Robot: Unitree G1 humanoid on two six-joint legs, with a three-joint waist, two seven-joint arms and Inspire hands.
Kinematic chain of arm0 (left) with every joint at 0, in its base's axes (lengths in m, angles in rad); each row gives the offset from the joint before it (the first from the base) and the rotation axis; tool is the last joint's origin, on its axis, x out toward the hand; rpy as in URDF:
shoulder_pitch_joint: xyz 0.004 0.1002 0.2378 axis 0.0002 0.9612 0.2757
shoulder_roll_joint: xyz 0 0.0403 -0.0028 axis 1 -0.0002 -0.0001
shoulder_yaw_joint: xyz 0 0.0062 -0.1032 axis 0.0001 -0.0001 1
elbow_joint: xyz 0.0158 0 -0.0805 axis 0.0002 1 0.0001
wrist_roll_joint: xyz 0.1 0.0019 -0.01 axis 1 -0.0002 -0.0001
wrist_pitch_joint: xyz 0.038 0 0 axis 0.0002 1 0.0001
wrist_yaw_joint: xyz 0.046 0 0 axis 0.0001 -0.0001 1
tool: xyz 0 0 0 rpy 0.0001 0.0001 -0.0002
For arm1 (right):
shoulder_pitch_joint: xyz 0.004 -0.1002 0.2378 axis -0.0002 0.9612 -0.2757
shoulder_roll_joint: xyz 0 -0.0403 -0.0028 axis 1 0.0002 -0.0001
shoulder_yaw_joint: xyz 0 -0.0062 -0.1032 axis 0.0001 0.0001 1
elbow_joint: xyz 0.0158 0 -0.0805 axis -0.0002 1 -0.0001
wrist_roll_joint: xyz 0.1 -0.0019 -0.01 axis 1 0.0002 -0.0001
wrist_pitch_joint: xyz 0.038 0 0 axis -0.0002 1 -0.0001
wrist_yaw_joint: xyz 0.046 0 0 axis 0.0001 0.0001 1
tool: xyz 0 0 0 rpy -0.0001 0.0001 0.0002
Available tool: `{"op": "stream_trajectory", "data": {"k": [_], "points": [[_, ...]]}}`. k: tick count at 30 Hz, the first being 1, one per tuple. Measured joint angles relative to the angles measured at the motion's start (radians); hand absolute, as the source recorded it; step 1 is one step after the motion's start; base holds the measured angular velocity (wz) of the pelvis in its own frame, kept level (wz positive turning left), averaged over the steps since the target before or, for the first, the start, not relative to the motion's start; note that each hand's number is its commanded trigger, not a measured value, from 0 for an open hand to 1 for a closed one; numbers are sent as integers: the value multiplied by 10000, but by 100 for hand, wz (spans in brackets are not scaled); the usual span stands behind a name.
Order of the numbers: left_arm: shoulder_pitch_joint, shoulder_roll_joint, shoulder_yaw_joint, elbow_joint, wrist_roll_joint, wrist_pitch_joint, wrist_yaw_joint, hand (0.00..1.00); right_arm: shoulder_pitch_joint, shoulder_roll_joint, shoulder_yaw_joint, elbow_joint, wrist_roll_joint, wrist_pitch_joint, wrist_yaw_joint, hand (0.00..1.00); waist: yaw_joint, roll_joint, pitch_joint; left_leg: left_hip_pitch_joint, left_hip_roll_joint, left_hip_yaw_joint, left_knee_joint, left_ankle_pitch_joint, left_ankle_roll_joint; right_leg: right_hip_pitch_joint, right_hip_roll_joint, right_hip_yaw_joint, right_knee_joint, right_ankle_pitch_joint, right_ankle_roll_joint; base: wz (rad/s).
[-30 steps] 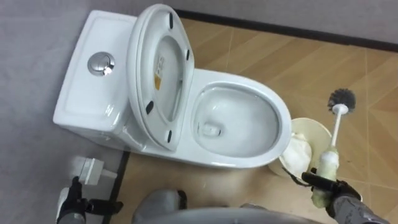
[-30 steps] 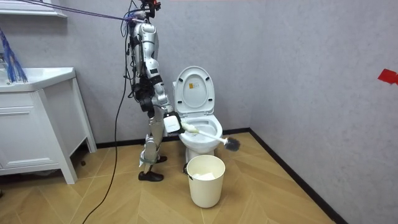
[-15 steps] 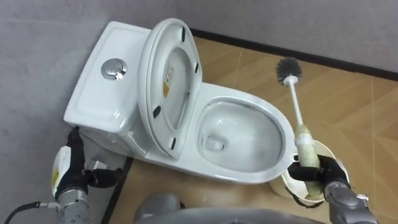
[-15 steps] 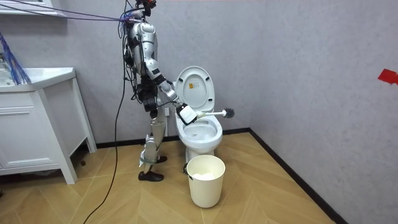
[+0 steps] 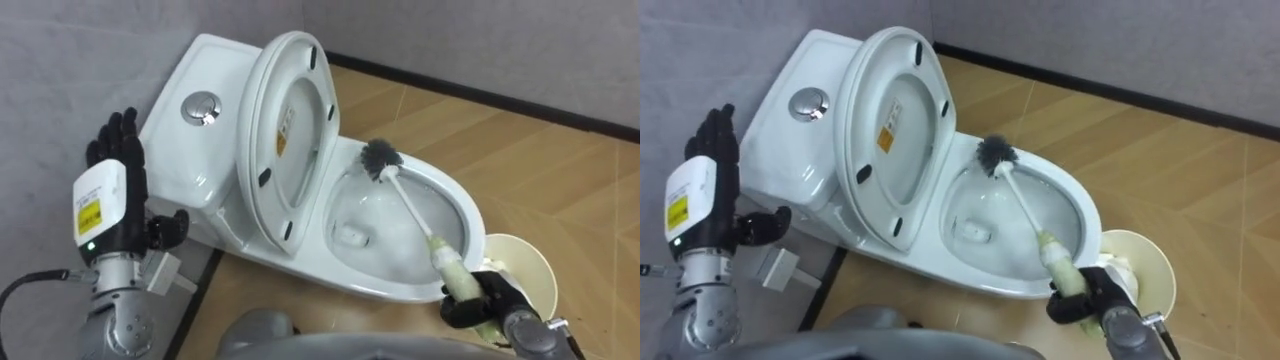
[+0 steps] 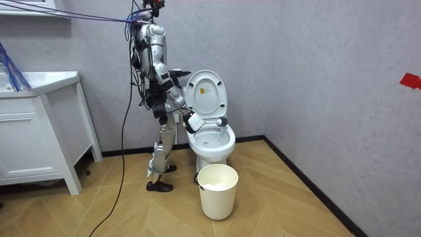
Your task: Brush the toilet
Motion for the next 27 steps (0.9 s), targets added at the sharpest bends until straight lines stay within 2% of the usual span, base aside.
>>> {"op": "stream_trajectory", "data": {"k": [2, 6, 8, 13, 15, 16, 20, 21, 23, 25, 27], "points": [[-12, 40, -105, 93, 164, -12, 187, 0, -6, -6, -24, 164, -258, 0, 105, 100, -23, -63, 10, 5, 5, 51, -1, 0, 0, 0, -3, 21, -9, 0, 0, -4], [-7, 272, -334, 649, 488, -19, 395, 0, 10, -47, -24, 586, -646, 14, 308, 100, -122, -73, -11, 14, 20, 157, -3, 0, 0, -14, -5, 80, -9, 0, 0, -4], [-4, 283, -332, 805, 590, 10, 414, 0, 100, -100, -44, 610, -835, 64, 320, 100, -155, -70, -11, 12, 23, 170, -16, -1, 0, -34, -3, 107, -9, 0, 0, -4], [-32, 481, -447, 948, 685, 81, 508, 0, 102, -508, -127, 706, -1150, 128, 616, 100, -216, -4, -19, -72, 25, 202, -146, 1, 1, -319, -19, 299, 172, -5, -9, -7], [-220, 737, -841, 1346, 713, 169, 484, 0, 89, -747, -126, 709, -1428, 196, 714, 100, -226, 22, 15, -91, 17, 196, -169, 3, 5, -366, -45, 313, 203, -8, -3, -2], [-280, 755, -898, 1513, 755, 192, 454, 0, 73, -779, -124, 708, -1501, 239, 735, 100, -224, -11, 38, -107, 16, 201, -172, 3, 6, -388, -52, 315, 216, -10, -1, -6], [-779, 1004, -1388, 2677, 746, 510, 156, 0, -349, -854, -105, 1162, -1626, 375, 890, 100, -251, -5, 39, -460, 32, 219, -29, 4, 6, -803, -63, 327, 453, -16, -28, -2], [-841, 1024, -1503, 2750, 759, 615, 87, 0, -535, -932, -105, 1366, -1722, 354, 900, 100, -259, 6, 45, -639, 37, 215, 90, 4, 7, -975, -89, 325, 593, -27, -46, 0], [-985, 1039, -1515, 2745, 761, 598, 90, 0, -746, -1114, -64, 1538, -1720, 368, 860, 100, -186, 8, 63, -863, 69, 219, 194, 5, 10, -1240, -130, 324, 775, -34, -58, -2], [-1108, 1117, -1515, 2746, 825, 603, 86, 0, -1002, -1285, 18, 1674, -1740, 372, 765, 100, -184, -25, 126, -1038, 63, 237, 244, 11, 19, -1468, -174, 327, 946, -59, -81, -2], [-1268, 1354, -1612, 2809, 869, 611, 121, 0, -1361, -1439, 108, 1674, -1822, 476, 684, 100, -148, -73, 150, -1393, 69, 299, 324, 44, 57, -1923, -237, 362, 1223, -105, -126, -5]]}}
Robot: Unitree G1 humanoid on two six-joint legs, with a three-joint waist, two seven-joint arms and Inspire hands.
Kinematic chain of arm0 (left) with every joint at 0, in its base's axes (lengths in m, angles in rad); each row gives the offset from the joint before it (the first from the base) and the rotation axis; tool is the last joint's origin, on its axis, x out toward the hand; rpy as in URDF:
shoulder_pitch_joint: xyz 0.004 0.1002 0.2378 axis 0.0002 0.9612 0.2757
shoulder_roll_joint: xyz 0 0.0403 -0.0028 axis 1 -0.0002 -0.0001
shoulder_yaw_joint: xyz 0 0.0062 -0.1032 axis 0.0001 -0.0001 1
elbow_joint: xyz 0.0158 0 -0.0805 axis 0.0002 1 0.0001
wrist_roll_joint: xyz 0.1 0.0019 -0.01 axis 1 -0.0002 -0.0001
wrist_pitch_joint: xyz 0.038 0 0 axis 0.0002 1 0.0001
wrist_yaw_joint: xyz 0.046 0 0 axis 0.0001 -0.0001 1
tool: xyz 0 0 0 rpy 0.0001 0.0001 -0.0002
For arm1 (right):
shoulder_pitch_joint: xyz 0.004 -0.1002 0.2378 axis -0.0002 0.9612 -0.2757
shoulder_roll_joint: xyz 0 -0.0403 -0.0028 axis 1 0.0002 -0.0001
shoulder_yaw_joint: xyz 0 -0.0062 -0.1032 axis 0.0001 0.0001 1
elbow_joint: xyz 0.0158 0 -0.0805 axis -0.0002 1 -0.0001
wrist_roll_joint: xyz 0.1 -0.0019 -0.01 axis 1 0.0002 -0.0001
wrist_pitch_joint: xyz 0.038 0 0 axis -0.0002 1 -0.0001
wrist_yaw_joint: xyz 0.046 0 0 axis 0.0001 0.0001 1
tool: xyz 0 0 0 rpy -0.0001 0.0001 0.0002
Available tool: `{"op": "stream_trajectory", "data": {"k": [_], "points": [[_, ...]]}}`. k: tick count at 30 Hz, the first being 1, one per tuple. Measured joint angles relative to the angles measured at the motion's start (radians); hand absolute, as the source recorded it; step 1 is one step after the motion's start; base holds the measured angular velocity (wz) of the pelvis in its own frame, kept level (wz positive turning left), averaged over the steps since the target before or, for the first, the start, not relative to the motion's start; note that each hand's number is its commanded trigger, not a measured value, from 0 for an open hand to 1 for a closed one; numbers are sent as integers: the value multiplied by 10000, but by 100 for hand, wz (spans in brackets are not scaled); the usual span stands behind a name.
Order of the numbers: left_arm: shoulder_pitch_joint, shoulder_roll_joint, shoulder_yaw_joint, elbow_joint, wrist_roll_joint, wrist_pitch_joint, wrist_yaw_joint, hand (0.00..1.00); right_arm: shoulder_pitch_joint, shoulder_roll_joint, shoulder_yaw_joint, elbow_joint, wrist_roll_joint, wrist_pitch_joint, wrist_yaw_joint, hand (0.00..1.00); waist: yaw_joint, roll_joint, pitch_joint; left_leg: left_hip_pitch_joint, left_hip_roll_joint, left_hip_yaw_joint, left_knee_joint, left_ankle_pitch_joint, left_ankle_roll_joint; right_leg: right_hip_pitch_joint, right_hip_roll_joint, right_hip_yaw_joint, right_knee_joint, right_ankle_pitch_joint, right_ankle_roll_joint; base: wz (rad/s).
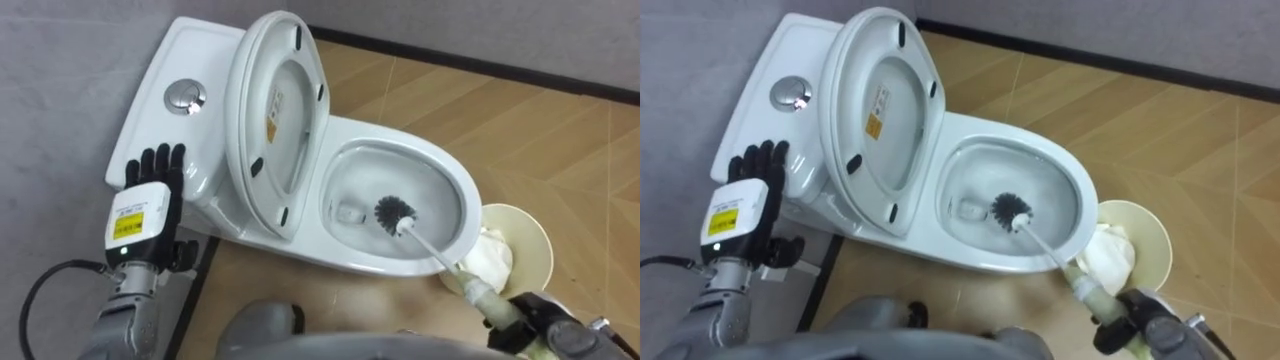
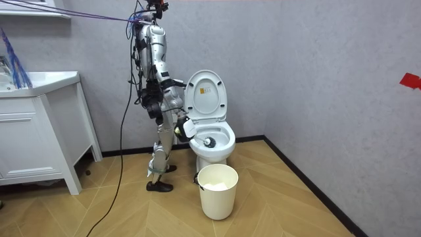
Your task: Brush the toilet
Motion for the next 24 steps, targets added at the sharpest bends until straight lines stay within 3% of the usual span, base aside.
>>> {"op": "stream_trajectory", "data": {"k": [7, 11, 14, 16, 18, 21, 24], "points": [[-855, 550, -400, 448, -11, -124, 426, 0, -1169, -490, 515, -67, -1265, 115, -460, 100, 130, -5, 42, -1401, -34, -72, 867, 15, 27, -1359, -194, -39, 1099, -191, -159, 2], [-1686, 647, -534, 547, 2, -213, 734, 0, -2107, -689, 915, -64, -2436, 117, -1065, 100, 321, 28, 147, -2506, -33, -139, 1581, 22, 40, -2466, -372, -74, 2016, -351, -298, 4], [-2436, 944, -973, 788, -23, -218, 1047, 0, -2663, -1114, 1716, -327, -3075, 222, -1587, 100, 606, 45, 225, -3340, 37, -146, 2163, 15, 56, -3322, -505, -52, 2697, -462, -403, 0], [-2836, 1076, -1245, 956, -34, -216, 1263, 0, -2954, -1377, 2261, -578, -3512, 301, -1811, 100, 711, 16, 296, -3684, -55, -143, 2348, 29, 78, -3739, -667, -44, 3086, -544, -430, 0], [-3213, 1408, -1578, 1037, -121, -240, 1558, 0, -3219, -1660, 2920, -1146, -4188, 462, -2059, 100, 833, 20, 324, -4280, -52, -197, 2560, 41, 94, -4298, -691, -62, 3364, -561, -473, 0], [-3614, 1705, -1926, 1044, -125, -271, 1872, 0, -3504, -1823, 3606, -1541, -4522, 597, -2298, 100, 963, 35, 322, -4867, -89, -285, 2737, 70, 138, -4878, -817, -128, 3686, -554, -506, 9], [-3875, 1725, -2186, 1058, -165, -275, 2090, 0, -3704, -1990, 3851, -2075, -4815, 672, -2803, 100, 1151, 51, 326, -5217, -217, -223, 2748, 148, 195, -5326, -1002, -67, 3938, -580, -507, 5]]}}
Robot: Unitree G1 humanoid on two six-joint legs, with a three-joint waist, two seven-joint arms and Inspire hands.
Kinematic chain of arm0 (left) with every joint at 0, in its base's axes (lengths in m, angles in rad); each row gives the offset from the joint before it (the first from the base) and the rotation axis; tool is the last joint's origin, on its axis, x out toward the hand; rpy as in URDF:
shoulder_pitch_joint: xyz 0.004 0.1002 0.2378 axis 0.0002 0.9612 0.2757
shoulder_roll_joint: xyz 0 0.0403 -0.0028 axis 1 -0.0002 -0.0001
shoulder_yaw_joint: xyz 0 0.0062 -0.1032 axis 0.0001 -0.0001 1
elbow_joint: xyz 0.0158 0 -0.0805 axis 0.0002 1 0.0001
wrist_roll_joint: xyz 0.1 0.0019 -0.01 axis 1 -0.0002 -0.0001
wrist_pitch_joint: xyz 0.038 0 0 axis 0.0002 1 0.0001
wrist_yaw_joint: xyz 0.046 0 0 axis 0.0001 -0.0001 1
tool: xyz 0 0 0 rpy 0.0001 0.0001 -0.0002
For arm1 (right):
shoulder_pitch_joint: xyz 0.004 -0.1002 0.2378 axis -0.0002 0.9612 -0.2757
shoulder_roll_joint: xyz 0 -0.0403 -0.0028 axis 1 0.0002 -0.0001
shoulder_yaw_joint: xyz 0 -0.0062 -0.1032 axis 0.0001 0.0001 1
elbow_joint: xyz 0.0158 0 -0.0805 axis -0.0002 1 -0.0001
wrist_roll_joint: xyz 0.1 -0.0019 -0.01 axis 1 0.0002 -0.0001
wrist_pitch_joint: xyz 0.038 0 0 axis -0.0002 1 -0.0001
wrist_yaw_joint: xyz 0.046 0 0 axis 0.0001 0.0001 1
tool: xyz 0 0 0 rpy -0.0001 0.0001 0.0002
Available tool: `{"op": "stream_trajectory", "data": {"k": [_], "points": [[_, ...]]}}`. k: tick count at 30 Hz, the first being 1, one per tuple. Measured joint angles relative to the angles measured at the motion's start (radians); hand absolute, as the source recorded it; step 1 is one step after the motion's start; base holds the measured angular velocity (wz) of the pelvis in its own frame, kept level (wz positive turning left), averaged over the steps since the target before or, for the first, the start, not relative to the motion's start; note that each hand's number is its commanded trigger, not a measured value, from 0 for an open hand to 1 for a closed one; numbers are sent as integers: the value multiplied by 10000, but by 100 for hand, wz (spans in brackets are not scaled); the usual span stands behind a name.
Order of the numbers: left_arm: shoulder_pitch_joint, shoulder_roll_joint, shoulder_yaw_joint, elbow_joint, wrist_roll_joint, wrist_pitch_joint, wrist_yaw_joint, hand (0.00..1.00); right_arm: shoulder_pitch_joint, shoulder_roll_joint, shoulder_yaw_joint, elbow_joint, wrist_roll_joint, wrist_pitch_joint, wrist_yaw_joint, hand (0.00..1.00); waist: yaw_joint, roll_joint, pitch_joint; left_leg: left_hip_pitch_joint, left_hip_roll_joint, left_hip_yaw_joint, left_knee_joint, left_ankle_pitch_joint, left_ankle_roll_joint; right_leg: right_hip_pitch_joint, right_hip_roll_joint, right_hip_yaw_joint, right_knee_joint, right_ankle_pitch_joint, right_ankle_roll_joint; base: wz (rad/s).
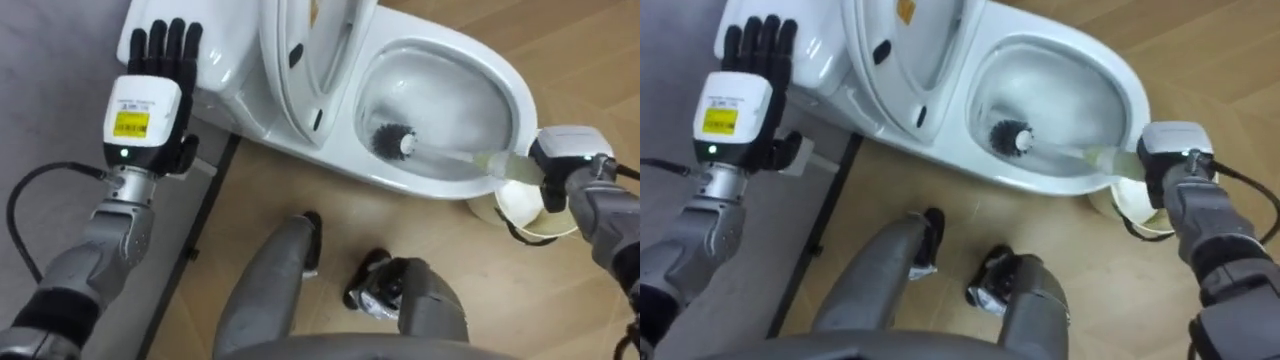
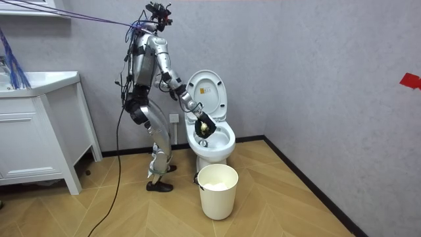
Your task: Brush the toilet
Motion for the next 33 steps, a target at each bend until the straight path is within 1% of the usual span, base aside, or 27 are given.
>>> {"op": "stream_trajectory", "data": {"k": [1, 2, 4, 6, 7, 8, 9, 11, 13, 14, 16, 17, 18, 19, 20, 21, 23, 24, 25, 26, 27, 29, 31, 32, 33], "points": [[-35, 6, -36, -1, -41, -17, 52, 0, -86, 0, 10, -33, -134, 33, -102, 100, 1, 10, 2, -57, -7, 6, 11, 12, 11, -62, -26, -20, 36, -7, -2, 12], [-101, 21, -43, -11, -57, -95, 107, 0, -229, -35, 56, -99, -480, 164, -269, 100, 11, 50, 8, -184, 16, 7, 103, 23, 22, -114, -32, -98, 58, -22, -7, 8], [-209, 112, -65, 4, -57, -201, 294, 0, -389, -195, 219, -275, -844, 262, -463, 100, 102, 39, 17, -391, 49, 6, 175, 19, 24, -275, -16, -146, 75, -36, -14, 3], [-419, 189, -115, 84, -58, -323, 610, 0, -588, -662, 691, -637, -831, 323, -572, 100, 223, 100, 46, -719, 116, -36, 347, -8, 51, -523, 14, -207, 128, -35, -21, 0], [-494, 232, -146, 100, -78, -329, 690, 0, -640, -759, 808, -704, -816, 345, -580, 100, 227, 114, 41, -808, 135, -40, 372, -8, 52, -582, 24, -234, 129, -31, -27, 4], [-597, 308, -189, 96, -168, -358, 813, 0, -700, -918, 913, -863, -706, 425, -591, 100, 242, 159, 53, -976, 151, -109, 448, -11, 48, -681, 60, -292, 130, -25, -39, 5], [-656, 369, -258, 92, -393, -384, 857, 0, -756, -985, 973, -919, -575, 491, -600, 100, 272, 168, 59, -1114, 166, -127, 502, -18, 35, -782, 100, -305, 134, -20, -49, 4], [-714, 406, -280, 24, -669, -385, 835, 0, -789, -1021, 1048, -919, -342, 549, -629, 100, 335, 169, 60, -1249, 173, -136, 575, -44, 19, -908, 113, -296, 182, -31, -67, -3], [-755, 409, -279, -105, -864, -349, 825, 0, -897, -1081, 1220, -871, 165, 723, -635, 100, 408, 176, 64, -1396, 186, -147, 634, -63, 8, -1061, 109, -291, 235, -43, -89, -5], [-778, 424, -265, -189, -860, -321, 835, 0, -961, -1091, 1246, -768, 699, 740, -638, 100, 437, 177, 68, -1469, 177, -141, 637, -61, 6, -1143, 97, -287, 268, -42, -94, 0], [-744, 483, -266, -290, -860, -284, 827, 0, -983, -1075, 1249, -552, 1561, 740, -646, 100, 504, 171, 71, -1518, 174, -129, 631, -61, 7, -1197, 95, -271, 272, -43, -95, 0], [-699, 605, -269, -381, -875, -238, 829, 0, -1030, -1063, 1250, -429, 2252, 734, -654, 100, 499, 141, 89, -1535, 158, -124, 596, -60, 8, -1253, 60, -252, 298, -44, -96, 0], [-730, 680, -270, -428, -970, -138, 816, 0, -1162, -1005, 1255, -108, 2947, 726, -668, 100, 492, 142, 91, -1550, 150, -104, 596, -59, 10, -1286, 33, -245, 325, -49, -100, 0], [-742, 705, -270, -452, -987, -34, 809, 0, -1223, -982, 1253, 57, 3335, 733, -669, 100, 480, 125, 101, -1548, 148, -74, 593, -59, 12, -1303, 27, -213, 347, -51, -98, 0], [-719, 738, -271, -532, -1027, 227, 779, 0, -1351, -967, 1217, 248, 4121, 733, -670, 100, 439, 82, 127, -1550, 142, 1, 589, -60, 19, -1360, 14, -118, 413, -68, -76, -6], [-710, 735, -254, -564, -1047, 402, 791, 0, -1498, -952, 1142, 311, 4717, 729, -674, 100, 379, 71, 134, -1581, 140, 25, 590, -59, 22, -1412, 13, -72, 426, -69, -75, -6], [-621, 738, -236, -685, -1150, 506, 800, 0, -1591, -933, 1002, 440, 5414, 724, -764, 100, 275, 68, 136, -1597, 119, 60, 608, -48, 36, -1432, -24, -77, 474, -74, -82, 4], [-481, 738, -235, -745, -1222, 596, 828, 0, -1679, -843, 834, 629, 5720, 690, -800, 100, 152, 46, 149, -1590, 69, 73, 616, -34, 51, -1436, -87, -87, 535, -103, -80, 11], [-445, 736, -237, -805, -1225, 686, 831, 0, -1722, -821, 819, 726, 5838, 699, -833, 100, 90, 37, 155, -1584, 4, 61, 616, -22, 61, -1440, -150, -103, 595, -134, -77, 17], [-365, 745, -223, -951, -1223, 826, 800, 0, -1732, -789, 736, 852, 6077, 697, -895, 100, -46, 47, 149, -1591, -25, 47, 628, 1, 92, -1436, -202, -125, 629, -164, -53, 10], [-280, 744, -194, -1051, -1218, 942, 809, 0, -1725, -748, 652, 928, 6140, 700, -896, 100, -97, 40, 152, -1598, -15, 55, 643, 9, 106, -1436, -200, -121, 618, -157, -43, 4], [-252, 743, -201, -1094, -1196, 1040, 759, 0, -1718, -689, 621, 1093, 6139, 747, -895, 100, -108, 50, 147, -1587, -14, 70, 682, 17, 130, -1426, -226, -106, 641, -142, -27, -6], [-234, 738, -218, -1150, -1197, 1202, 636, 0, -1718, -526, 615, 1137, 6117, 870, -894, 100, -115, 51, 147, -1551, -20, 91, 682, 30, 156, -1411, -249, -86, 665, -129, -9, -2], [-247, 705, -231, -1176, -1206, 1296, 539, 0, -1711, -335, 615, 1268, 6008, 927, -893, 100, -114, 69, 146, -1498, -23, 69, 678, 33, 161, -1349, -249, -104, 656, -123, -5, 4], [-316, 655, -245, -1110, -1202, 1314, 425, 0, -1619, -130, 609, 1331, 5865, 1007, -888, 100, -101, 105, 153, -1411, -24, 56, 675, 25, 171, -1251, -248, -135, 643, -123, -4, 5]]}}
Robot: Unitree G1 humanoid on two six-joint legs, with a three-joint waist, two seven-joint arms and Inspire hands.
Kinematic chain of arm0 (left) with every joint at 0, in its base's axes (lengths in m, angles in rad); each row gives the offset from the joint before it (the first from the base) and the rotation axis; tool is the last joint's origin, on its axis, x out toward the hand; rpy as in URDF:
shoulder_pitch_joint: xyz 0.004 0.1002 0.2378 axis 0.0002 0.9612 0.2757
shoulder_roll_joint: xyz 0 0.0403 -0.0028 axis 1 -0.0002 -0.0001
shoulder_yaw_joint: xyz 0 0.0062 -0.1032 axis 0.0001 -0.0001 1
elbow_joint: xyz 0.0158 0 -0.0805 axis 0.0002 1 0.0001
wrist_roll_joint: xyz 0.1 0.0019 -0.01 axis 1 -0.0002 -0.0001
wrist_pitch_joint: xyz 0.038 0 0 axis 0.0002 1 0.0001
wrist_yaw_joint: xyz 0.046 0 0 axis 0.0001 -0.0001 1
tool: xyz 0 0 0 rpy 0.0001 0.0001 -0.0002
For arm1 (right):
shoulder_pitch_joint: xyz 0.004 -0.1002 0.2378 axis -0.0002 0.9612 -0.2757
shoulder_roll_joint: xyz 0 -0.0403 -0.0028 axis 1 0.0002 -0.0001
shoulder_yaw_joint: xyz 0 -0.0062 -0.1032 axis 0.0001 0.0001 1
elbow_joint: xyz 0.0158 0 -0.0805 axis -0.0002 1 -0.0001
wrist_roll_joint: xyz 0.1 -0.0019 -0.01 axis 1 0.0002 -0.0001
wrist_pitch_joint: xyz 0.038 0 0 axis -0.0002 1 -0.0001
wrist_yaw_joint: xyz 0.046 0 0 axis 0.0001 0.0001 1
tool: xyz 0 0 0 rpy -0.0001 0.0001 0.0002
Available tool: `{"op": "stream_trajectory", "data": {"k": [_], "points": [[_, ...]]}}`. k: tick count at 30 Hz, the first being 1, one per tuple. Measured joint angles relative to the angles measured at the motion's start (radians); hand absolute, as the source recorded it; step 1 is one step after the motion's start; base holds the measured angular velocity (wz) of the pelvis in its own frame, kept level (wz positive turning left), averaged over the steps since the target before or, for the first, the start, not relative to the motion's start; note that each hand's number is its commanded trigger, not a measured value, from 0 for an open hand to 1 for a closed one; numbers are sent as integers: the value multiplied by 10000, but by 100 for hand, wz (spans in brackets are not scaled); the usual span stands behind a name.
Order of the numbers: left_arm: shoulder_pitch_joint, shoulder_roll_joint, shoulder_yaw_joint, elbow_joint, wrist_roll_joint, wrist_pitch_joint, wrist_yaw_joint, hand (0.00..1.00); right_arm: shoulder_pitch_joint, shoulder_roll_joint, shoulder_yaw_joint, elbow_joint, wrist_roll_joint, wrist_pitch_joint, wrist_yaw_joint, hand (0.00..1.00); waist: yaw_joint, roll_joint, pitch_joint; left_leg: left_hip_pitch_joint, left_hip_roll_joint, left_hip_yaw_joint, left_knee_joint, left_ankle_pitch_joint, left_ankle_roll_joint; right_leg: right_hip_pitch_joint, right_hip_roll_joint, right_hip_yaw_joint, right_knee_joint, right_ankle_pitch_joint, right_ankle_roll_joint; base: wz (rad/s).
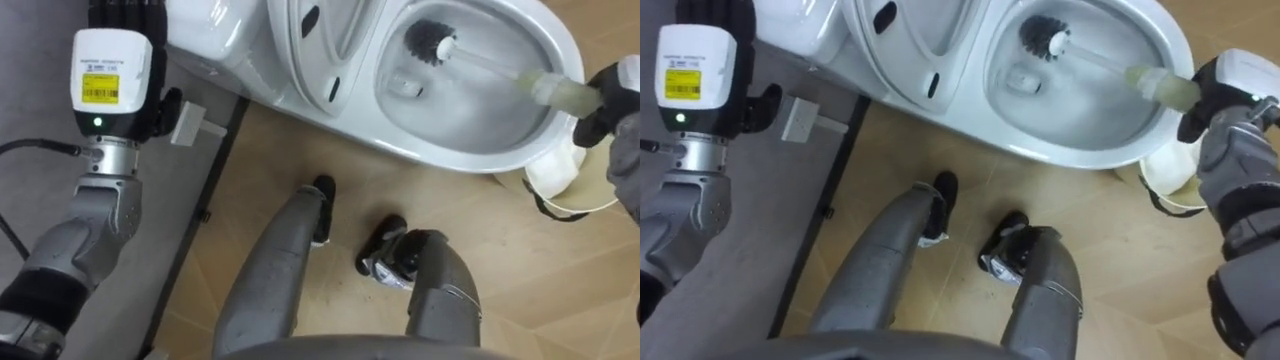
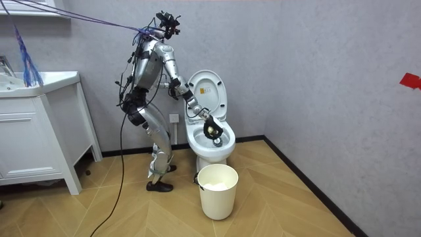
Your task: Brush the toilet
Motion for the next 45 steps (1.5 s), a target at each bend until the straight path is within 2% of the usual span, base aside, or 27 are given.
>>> {"op": "stream_trajectory", "data": {"k": [2, 4, 6, 7, 8, 9, 10, 15, 19, 21, 23, 25, 26, 27, 28, 30, 33, 35, 38, 42, 45], "points": [[-21, -51, -12, 72, 4, 38, -47, 0, 173, 193, 6, -221, -449, 113, 84, 100, 27, 81, -2, 75, 8, 13, -32, -2, 3, 55, 8, 10, -28, 6, 12, -2], [-29, -150, -74, 119, 2, 131, -106, 0, 333, 220, 111, -484, -1090, 202, 250, 100, 55, 369, -1, 83, 17, 7, -27, 0, 8, 106, 74, 0, -114, 44, 42, -5], [30, -305, -133, 124, -11, 290, -254, 0, 511, 349, 305, -795, -2420, 627, 544, 100, 140, 730, -27, 129, 37, -11, -86, 5, 22, 142, 108, 4, -229, 131, 55, -9], [37, -306, -140, 122, -5, 290, -270, 0, 642, 367, 364, -996, -2782, 740, 596, 100, 161, 792, -36, 128, 41, 2, -104, 9, 27, 140, 111, 4, -247, 140, 53, -7], [87, -307, -142, 117, -5, 287, -272, 0, 973, 438, 300, -1472, -3315, 1047, 570, 100, 222, 852, -63, 136, 47, 39, -131, 10, 29, 128, 113, 23, -256, 140, 53, 0], [176, -317, -146, 110, -25, 287, -252, 0, 1200, 564, 254, -1907, -3623, 1322, 574, 100, 224, 880, -81, 168, 44, 56, -197, 11, 26, 145, 133, 36, -314, 141, 53, 0], [239, -322, -145, 104, -27, 286, -234, 0, 1283, 559, 238, -2120, -3794, 1431, 593, 100, 210, 906, -99, 173, 69, 38, -199, 9, 23, 168, 164, 24, -362, 152, 44, -4], [699, -364, -166, 15, -480, 310, 156, 0, 2555, 387, 221, -4872, -5316, 2447, 1016, 100, 43, 1006, -174, 287, 277, -95, -239, -82, -120, 567, 563, -182, -911, 221, -18, -1], [945, -373, -191, -79, -1179, 293, 352, 0, 2939, 378, 220, -5977, -6302, 2810, 1553, 100, -57, 1021, -216, 432, 412, -81, -369, -104, -182, 723, 740, -172, -1170, 300, -81, -7], [1003, -371, -187, -80, -1391, 277, 375, 0, 2839, 349, 220, -5918, -6487, 2823, 1736, 100, -31, 1086, -263, 436, 461, -84, -363, -124, -221, 738, 807, -154, -1220, 311, -104, -5], [1058, -371, -190, -46, -1405, 255, 422, 0, 2713, 315, 224, -5697, -6285, 2801, 1713, 100, 39, 1088, -268, 474, 498, -43, -373, -120, -227, 765, 823, -146, -1238, 328, -129, -5], [1058, -353, -213, 93, -1516, 244, 465, 0, 2331, 273, 258, -4927, -5482, 2585, 1448, 100, 46, 1070, -259, 503, 498, -18, -383, -118, -230, 772, 814, -131, -1211, 327, -129, 0], [1041, -344, -225, 64, -1589, 263, 465, 0, 2037, 254, 244, -4263, -4529, 2318, 1246, 100, 63, 1013, -236, 508, 486, 30, -373, -117, -228, 717, 770, -65, -1111, 315, -121, 0], [1050, -330, -217, 69, -1616, 282, 467, 0, 1731, 273, 214, -3530, -3378, 1986, 1052, 100, 51, 920, -214, 506, 398, 91, -355, -112, -221, 600, 653, 17, -934, 261, -115, 0], [1049, -328, -217, 39, -1603, 283, 472, 0, 1641, 263, 167, -3265, -2807, 1855, 977, 100, 38, 875, -194, 495, 348, 118, -354, -105, -210, 536, 595, 74, -833, 219, -95, 0], [989, -193, -162, -112, -1526, 320, 573, 0, 1530, 259, -304, -2736, -893, 1282, 663, 100, -59, 423, -146, 337, 237, 410, -294, -61, -141, 32, 310, 423, -286, 66, -72, -3], [1147, -194, 181, -182, -1169, 440, 941, 0, 1246, 279, -1145, -2644, 639, 895, 359, 100, -363, 85, -60, 59, 193, 521, -129, -24, -85, -316, 211, 532, -15, 37, -74, -1], [1221, -209, 231, -263, -1135, 596, 1108, 0, 1022, 232, -1495, -2644, 954, 889, 168, 100, -626, -48, -58, 4, 186, 536, -38, 5, -36, -397, 142, 563, 110, 38, -65, 0], [1209, -234, 227, -291, -1168, 761, 1129, 0, 881, 183, -1743, -2685, 916, 822, -158, 100, -841, -75, -71, -2, 185, 525, 30, 46, 44, -370, 120, 569, 147, 105, 13, -2], [1192, -365, 223, -297, -1058, 990, 894, 0, 1107, 248, -1738, -3250, 476, 800, -234, 100, -868, -42, -87, 171, 175, 615, -25, 36, 135, -267, 92, 677, 141, 228, 98, -12], [1172, -418, 235, -284, -970, 1063, 638, 0, 1582, 474, -1739, -3775, -373, 820, -242, 100, -803, 15, -101, 387, 186, 627, -17, 20, 168, -56, 108, 684, 98, 273, 106, -4]]}}
